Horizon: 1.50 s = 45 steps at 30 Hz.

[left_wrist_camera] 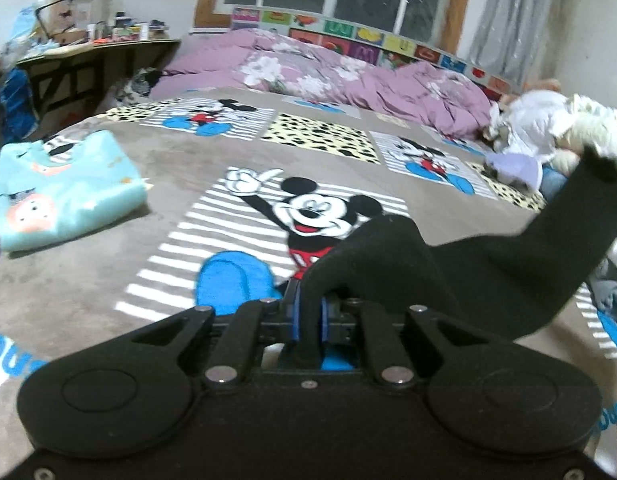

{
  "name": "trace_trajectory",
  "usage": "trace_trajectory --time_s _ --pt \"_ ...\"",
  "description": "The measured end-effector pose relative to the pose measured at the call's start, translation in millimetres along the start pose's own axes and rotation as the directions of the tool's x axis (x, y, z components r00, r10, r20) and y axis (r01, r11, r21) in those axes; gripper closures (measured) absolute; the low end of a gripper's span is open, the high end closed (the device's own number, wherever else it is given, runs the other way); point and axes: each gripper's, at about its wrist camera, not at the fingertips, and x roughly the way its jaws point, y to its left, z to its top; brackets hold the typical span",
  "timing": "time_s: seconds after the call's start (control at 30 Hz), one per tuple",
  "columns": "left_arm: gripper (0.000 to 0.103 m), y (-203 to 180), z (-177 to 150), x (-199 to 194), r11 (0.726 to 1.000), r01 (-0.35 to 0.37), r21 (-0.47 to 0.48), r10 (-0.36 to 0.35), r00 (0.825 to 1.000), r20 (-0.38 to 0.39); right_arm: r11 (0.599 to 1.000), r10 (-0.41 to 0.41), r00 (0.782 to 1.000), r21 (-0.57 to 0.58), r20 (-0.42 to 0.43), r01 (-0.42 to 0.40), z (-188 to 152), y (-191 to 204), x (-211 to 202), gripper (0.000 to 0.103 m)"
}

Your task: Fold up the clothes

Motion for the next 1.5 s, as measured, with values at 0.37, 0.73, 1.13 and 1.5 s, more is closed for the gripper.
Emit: trace_trajectory --time_s 0.37,0.73,1.13,1.5 --pt "0.096 26.3 -9.6 -29.9 0.998 0.008 -0.066 -0.005 0.999 0.052 0.988 0.031 0.998 0.149 0.048 -0.037 -19.5 -14.7 -37.5 0.089" --pt "0.097 51.5 15.5 -56.5 0.997 -0.019 -0.078 0.028 0.993 0.115 0.981 0.153 0.985 0.106 0.082 -0.161 -4.6 57.7 -50.8 0.090" --pt "0.097 45.5 -0.3 -47.4 0.999 0.029 0.019 -0.030 0.998 0.054 0.971 0.019 0.997 0.236 0.079 -0.037 -55.9 -5.2 -73.4 0.090" --pt "0.097 -0.2 -51.1 -36.0 0.982 0.070 0.178 -0.062 0.997 -0.050 0.914 -0.174 0.983 0.379 0.051 0.143 -109.7 -100.4 -86.6 0.090"
